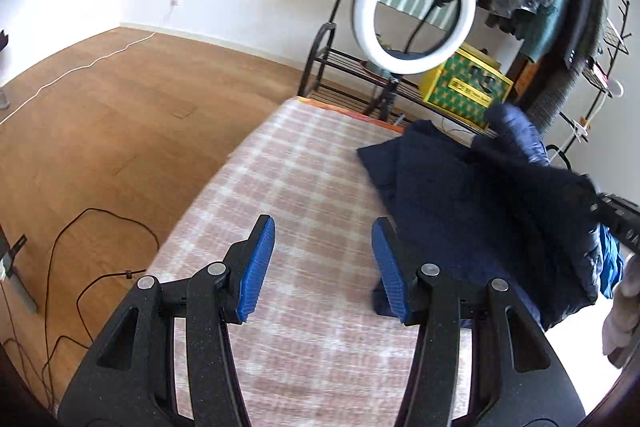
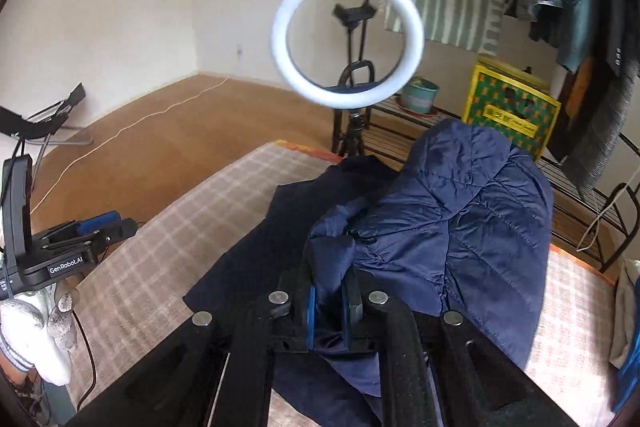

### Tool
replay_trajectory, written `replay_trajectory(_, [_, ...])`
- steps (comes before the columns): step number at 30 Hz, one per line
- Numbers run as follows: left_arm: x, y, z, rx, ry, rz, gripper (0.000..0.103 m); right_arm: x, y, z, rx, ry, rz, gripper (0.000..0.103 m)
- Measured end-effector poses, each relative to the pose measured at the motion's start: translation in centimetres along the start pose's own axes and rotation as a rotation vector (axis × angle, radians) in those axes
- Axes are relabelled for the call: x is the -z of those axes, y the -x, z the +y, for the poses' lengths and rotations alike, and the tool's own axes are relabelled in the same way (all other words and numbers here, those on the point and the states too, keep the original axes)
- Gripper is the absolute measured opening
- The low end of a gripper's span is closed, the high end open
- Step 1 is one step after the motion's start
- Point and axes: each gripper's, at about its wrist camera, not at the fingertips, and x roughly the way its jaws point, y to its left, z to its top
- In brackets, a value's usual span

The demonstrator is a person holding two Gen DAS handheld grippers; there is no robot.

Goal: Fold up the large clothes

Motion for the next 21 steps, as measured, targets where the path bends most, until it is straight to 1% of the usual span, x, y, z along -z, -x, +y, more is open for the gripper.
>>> replay_trajectory(3, [0.2,-0.1,1.4,-0.013,0.016,0.004,0.052,0.3,-3.5,4.3,-0.033,0.077,0.043,0.006])
replay_trajectory(6, [0.4,-0.3,2.2,-0.021,0.014,0.01,0.052,0.9,-6.1,8.0,-0.048,0.17,0.07,0.006])
replay_trajectory(8, [0.2,-0.5,2.4,-0.025,0.009,0.009,0.052,1.1,-7.2,9.4,-0.064,0.199,0.081,0.006])
replay_trajectory(13, [0.1,-0.4,2.5,-0.026,0.001,0.007,0.052,1.9,-9.3,10.1,-0.082,0.2,0.115,0.006])
replay_trajectory(19, [-0.4,-0.4,1.8,-0.023,-0.018,-0.004,0.052,3.5,-10.1,9.5,-0.14,0.209,0.145,0.007])
replay_trajectory(20, [-0.6,-0.5,1.5,-0.023,-0.021,-0.007,0.052,3.7,-10.1,9.3,-0.163,0.204,0.143,0.009])
replay_trajectory(21, [-0.9,-0.5,1.3,-0.021,-0.021,-0.009,0.052,3.7,-9.9,9.0,-0.195,0.193,0.139,0.016])
